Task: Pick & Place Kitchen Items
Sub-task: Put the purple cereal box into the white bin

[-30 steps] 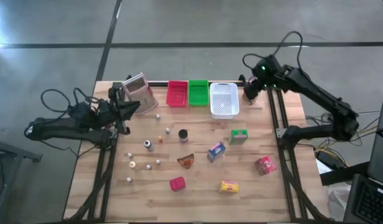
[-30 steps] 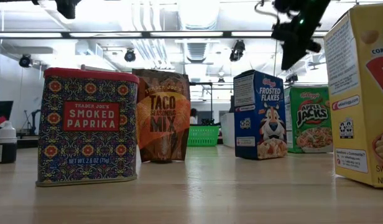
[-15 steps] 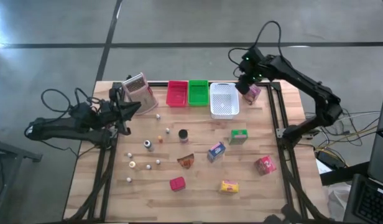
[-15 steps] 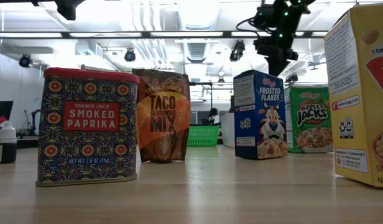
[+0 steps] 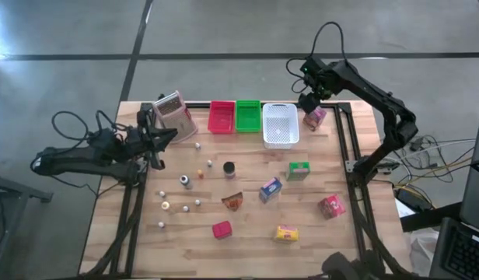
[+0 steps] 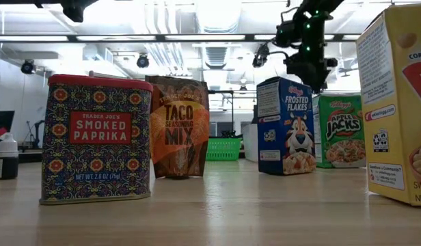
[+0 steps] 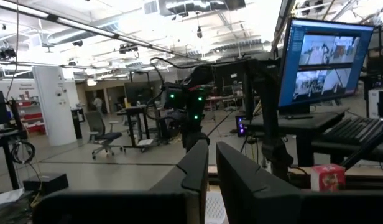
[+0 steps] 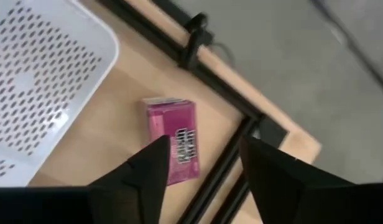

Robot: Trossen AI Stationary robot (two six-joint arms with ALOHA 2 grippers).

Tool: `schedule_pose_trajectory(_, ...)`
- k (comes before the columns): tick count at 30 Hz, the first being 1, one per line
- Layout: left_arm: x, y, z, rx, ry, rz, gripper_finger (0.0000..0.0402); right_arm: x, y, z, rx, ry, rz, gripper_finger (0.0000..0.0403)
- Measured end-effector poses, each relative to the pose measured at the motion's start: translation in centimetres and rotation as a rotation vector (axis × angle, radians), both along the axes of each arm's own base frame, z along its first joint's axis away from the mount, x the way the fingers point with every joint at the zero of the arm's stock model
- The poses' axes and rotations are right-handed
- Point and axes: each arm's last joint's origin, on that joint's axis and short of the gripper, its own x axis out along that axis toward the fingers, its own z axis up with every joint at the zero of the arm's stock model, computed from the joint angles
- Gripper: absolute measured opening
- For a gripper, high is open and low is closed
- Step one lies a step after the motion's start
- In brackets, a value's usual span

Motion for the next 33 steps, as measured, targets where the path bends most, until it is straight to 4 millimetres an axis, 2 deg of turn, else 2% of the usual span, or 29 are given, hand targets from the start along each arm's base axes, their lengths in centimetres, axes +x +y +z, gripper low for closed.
schedule_pose_trajectory(9, 0.0, 0.0, -0.1, -0.001, 0.015, 0.000, 0.0039, -0.6, -1.2, -1.4, 0.112, 0.014, 0.016, 0.0233)
schedule_pose_trajectory(22, 0.0, 0.0, -0.1, -0.001, 0.015, -0.001, 0.0039, -0.7, -0.6, -1.3, 0.183, -0.023, 0.055, 0.0256)
schedule_pose_trajectory(33, 0.0, 0.0, -0.1, 0.003, 0.016, 0.000, 0.0039, -0.8, -0.8, -1.3, 0.172, -0.026, 0.035, 0.0309)
